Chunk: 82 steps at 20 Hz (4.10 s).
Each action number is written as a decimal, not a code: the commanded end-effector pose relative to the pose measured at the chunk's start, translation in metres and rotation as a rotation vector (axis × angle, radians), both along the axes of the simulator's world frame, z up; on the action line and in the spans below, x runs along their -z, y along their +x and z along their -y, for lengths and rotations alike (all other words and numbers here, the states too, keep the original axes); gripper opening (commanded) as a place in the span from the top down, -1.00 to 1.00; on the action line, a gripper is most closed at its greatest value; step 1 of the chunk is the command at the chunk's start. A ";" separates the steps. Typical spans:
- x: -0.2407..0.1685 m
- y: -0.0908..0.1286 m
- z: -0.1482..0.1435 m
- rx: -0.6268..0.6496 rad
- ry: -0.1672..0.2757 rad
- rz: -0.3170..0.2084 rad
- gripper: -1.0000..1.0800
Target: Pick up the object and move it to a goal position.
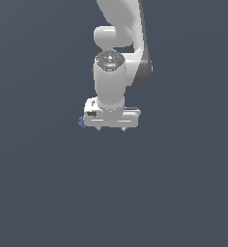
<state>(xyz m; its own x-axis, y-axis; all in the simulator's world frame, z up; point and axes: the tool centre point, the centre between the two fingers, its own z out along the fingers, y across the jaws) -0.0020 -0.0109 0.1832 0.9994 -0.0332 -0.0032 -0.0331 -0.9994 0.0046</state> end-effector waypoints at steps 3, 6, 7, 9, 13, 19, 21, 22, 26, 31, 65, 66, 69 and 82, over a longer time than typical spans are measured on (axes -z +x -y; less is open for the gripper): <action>-0.001 0.000 0.002 0.003 -0.002 0.003 -0.92; -0.008 0.003 0.013 0.020 -0.012 0.017 -0.92; -0.011 0.004 0.018 0.026 -0.016 0.023 -0.92; -0.016 0.006 0.024 0.033 -0.022 0.031 -0.92; -0.018 0.008 0.024 0.033 -0.024 0.033 -0.92; -0.010 0.000 0.033 0.061 -0.021 0.030 -0.92; -0.005 -0.006 0.040 0.081 -0.019 0.029 -0.92; -0.003 -0.009 0.043 0.092 -0.018 0.028 -0.92; 0.011 -0.026 0.061 0.151 -0.013 0.025 -0.92; 0.034 -0.059 0.090 0.255 -0.006 0.019 -0.92; 0.120 -0.174 0.155 0.570 0.003 0.004 -0.92; 0.124 -0.174 0.156 0.571 0.003 0.004 -0.92; 0.132 -0.174 0.156 0.571 0.003 0.004 -0.92; 0.136 -0.174 0.156 0.572 0.003 0.004 1.00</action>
